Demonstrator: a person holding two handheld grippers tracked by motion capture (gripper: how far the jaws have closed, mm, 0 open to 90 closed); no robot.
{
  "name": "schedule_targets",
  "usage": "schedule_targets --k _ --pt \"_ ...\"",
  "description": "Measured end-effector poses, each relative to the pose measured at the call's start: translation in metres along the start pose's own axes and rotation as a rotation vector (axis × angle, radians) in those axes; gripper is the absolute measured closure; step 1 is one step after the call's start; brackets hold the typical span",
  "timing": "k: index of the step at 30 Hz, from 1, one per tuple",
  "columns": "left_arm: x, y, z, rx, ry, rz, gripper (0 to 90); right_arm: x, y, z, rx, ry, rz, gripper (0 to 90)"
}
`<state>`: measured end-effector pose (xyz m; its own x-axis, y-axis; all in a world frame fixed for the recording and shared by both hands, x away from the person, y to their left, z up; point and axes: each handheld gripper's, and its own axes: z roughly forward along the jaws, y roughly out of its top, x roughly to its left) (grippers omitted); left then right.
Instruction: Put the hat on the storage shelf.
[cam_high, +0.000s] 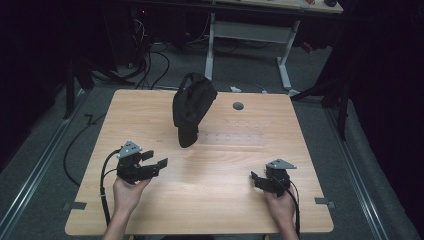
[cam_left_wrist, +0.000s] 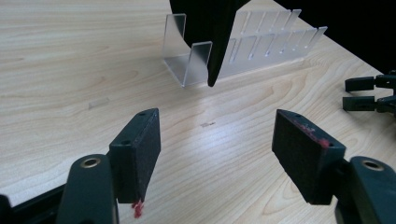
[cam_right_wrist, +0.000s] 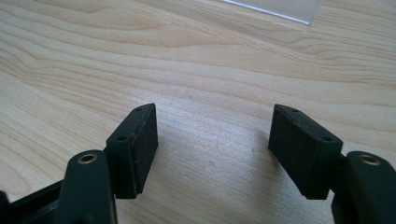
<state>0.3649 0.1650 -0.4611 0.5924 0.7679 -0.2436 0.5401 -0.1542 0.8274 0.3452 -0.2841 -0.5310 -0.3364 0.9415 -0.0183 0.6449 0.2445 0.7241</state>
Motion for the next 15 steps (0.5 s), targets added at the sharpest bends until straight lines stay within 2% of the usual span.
schedule_targets --k 15 --pt "0.001 -0.017 0.005 0.025 0.012 -0.013 32.5 0.0 0.0 0.0 0.0 0.0 0.001 33.0"
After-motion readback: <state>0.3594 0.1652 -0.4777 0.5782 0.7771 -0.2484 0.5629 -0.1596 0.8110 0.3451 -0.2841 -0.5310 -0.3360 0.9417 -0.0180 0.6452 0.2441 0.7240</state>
